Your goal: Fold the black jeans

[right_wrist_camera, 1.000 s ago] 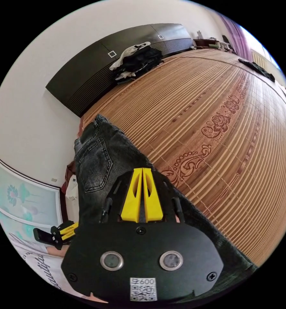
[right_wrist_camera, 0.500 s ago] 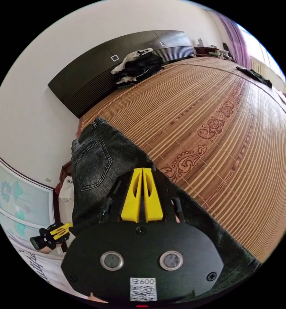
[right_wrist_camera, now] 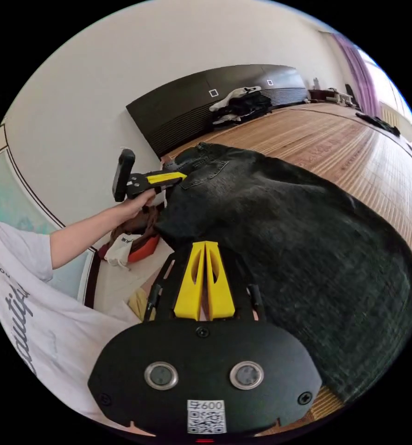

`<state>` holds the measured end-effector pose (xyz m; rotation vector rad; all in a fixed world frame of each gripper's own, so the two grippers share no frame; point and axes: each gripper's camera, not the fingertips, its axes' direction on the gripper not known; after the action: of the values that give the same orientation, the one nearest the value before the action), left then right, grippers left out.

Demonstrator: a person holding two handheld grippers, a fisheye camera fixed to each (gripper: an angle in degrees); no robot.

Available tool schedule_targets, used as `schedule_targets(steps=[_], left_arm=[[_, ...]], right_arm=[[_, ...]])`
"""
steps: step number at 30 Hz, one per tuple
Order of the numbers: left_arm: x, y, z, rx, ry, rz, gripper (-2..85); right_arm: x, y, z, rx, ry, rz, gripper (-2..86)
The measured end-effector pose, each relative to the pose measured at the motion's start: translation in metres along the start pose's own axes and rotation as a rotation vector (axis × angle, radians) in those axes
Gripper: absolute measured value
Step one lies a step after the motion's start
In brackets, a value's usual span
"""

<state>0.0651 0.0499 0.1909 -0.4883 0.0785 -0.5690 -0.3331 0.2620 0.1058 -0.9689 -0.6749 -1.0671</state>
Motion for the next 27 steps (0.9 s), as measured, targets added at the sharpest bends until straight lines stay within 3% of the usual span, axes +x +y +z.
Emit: schedule_targets(steps=[4, 8, 11, 13, 15, 18, 20, 22, 25, 27], left_arm=[[0.004, -0.025, 0.010, -0.056, -0.008, 0.151, 0.4], [-0.006, -0.051, 0.024, -0.084, 0.031, 0.273, 0.6], [0.002, -0.076, 0.038, -0.122, -0.022, 0.402, 0.6], [0.011, -0.093, 0.056, -0.134, -0.093, 0.497, 0.6], [0.008, -0.109, 0.071, -0.137, -0.096, 0.424, 0.6], [-0.015, -0.141, 0.082, -0.196, -0.041, 0.048, 0.7], [-0.014, -0.145, 0.074, -0.215, -0.050, 0.024, 1.0], [-0.004, -0.135, 0.047, -0.156, -0.030, 0.076, 1.3], [0.051, -0.072, -0.050, 0.224, 0.000, 0.363, 2.3], [0.080, -0.039, -0.087, 0.325, -0.035, 0.479, 3.8]], right_arm=[[0.051, 0.052, -0.083, 0.188, 0.219, 0.292, -0.9], [0.077, 0.086, -0.143, 0.163, 0.427, 0.410, -0.8], [0.070, 0.094, -0.152, 0.090, 0.624, 0.365, -0.9], [0.073, 0.099, -0.151, 0.110, 0.596, 0.361, -0.9], [0.083, 0.108, -0.149, 0.184, 0.512, 0.435, -0.9], [0.081, 0.125, -0.143, 0.293, 0.468, 0.463, -0.8], [0.071, 0.137, -0.134, 0.354, 0.488, 0.444, -0.8], [0.065, 0.142, -0.128, 0.372, 0.504, 0.427, -0.8], [0.060, 0.145, -0.117, 0.378, 0.510, 0.420, -0.9], [0.054, 0.143, -0.110, 0.372, 0.533, 0.410, -0.9]])
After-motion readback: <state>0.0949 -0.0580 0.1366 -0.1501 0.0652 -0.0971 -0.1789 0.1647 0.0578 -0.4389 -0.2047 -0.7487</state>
